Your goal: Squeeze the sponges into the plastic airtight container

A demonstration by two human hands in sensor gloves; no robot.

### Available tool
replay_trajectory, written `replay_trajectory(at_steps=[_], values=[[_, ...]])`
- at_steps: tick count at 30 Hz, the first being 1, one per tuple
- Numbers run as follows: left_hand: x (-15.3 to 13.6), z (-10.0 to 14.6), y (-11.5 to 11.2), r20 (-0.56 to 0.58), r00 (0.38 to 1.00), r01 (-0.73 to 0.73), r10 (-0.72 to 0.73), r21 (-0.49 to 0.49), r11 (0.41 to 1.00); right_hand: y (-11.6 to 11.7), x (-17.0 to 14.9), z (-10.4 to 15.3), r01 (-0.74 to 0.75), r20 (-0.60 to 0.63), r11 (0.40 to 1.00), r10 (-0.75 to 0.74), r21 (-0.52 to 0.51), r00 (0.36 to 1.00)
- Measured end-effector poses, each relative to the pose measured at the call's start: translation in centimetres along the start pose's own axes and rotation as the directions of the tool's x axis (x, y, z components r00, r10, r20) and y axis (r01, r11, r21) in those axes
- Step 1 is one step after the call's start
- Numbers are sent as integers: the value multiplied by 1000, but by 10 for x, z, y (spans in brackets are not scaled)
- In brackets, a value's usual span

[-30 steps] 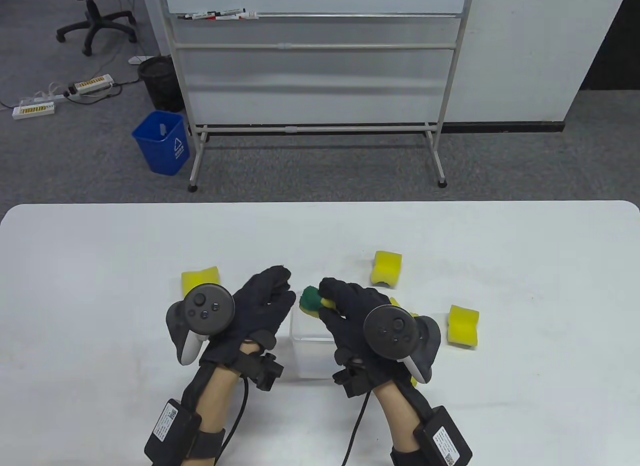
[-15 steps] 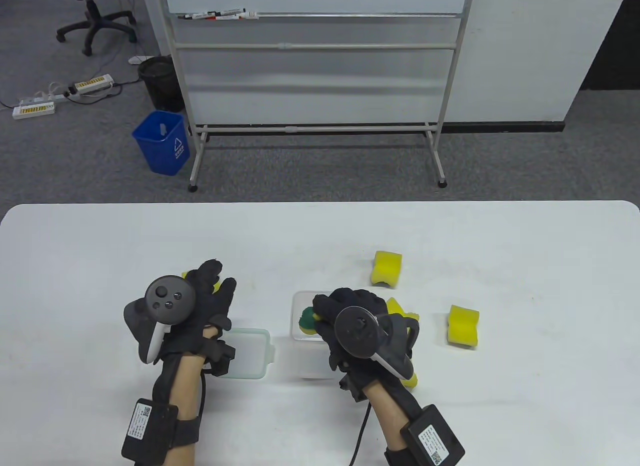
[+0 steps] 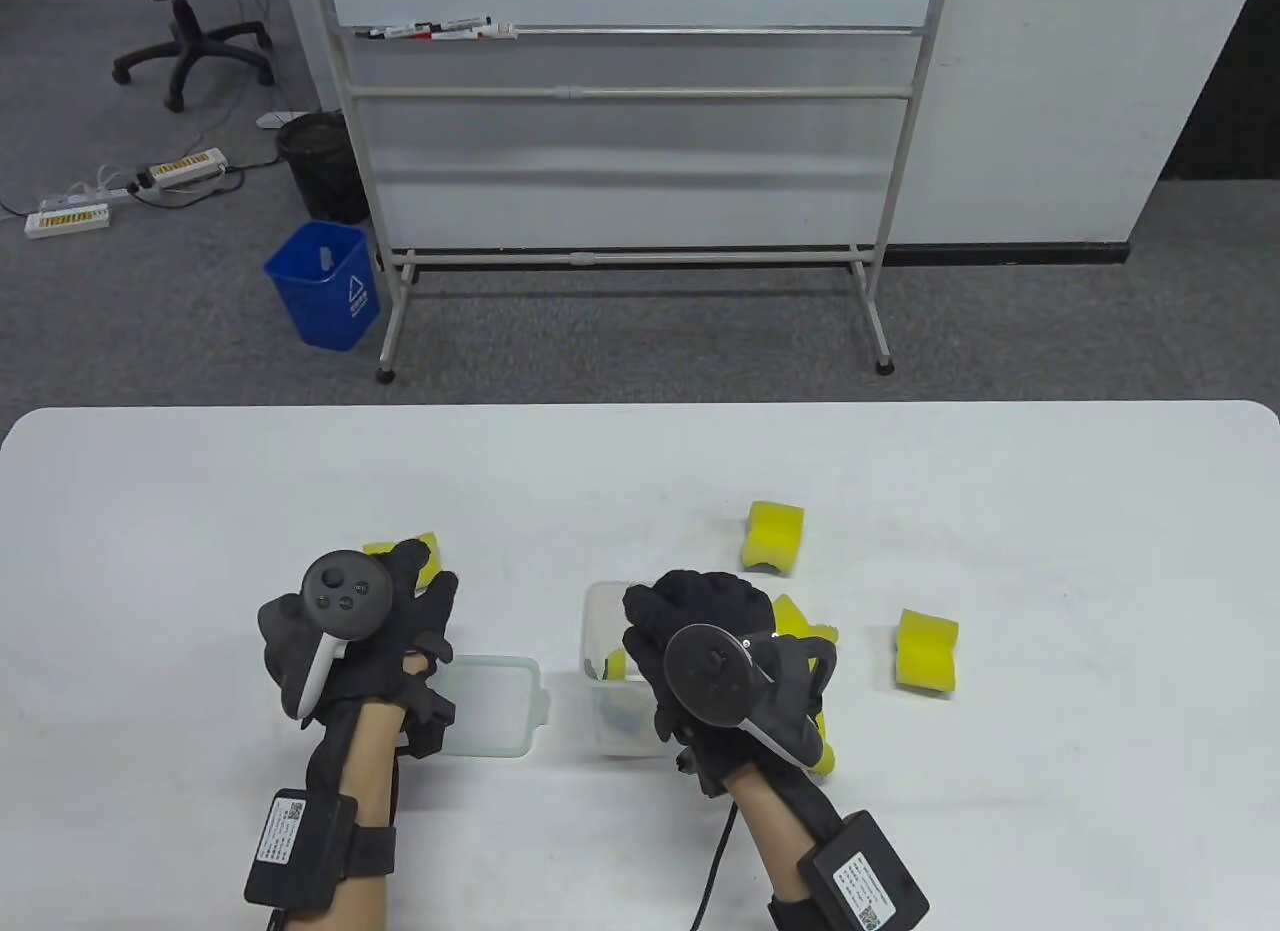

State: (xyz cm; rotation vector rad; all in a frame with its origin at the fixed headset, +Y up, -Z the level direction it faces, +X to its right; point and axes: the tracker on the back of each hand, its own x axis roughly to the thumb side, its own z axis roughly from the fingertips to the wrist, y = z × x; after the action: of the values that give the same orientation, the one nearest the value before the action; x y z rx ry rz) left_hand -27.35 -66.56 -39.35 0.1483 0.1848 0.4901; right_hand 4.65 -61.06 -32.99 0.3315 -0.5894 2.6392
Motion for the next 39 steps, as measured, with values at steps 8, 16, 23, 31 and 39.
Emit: replay_trajectory(at_steps=[8,16,23,31,39], values=[[-5,-39,-49,-70,986,129,-149,-228,965,-13,-17,-2,159,-90,987,-158,5,983],[-4,-79,-96,-43,910,351,-412,-448,822,-17,-34,-5,263,-163,964,-254,33,953],[-15,-82,-104,-149,942,222,-300,-394,892,-23,-38,-4,302,-170,953,-295,15,940],[-26,-74,-86,-195,978,2,-76,-353,936,-28,-38,-4,336,-162,942,-332,-5,929],[-22,-48,-37,-115,965,-253,235,-177,951,-29,-40,-3,363,-160,931,-362,-24,918]])
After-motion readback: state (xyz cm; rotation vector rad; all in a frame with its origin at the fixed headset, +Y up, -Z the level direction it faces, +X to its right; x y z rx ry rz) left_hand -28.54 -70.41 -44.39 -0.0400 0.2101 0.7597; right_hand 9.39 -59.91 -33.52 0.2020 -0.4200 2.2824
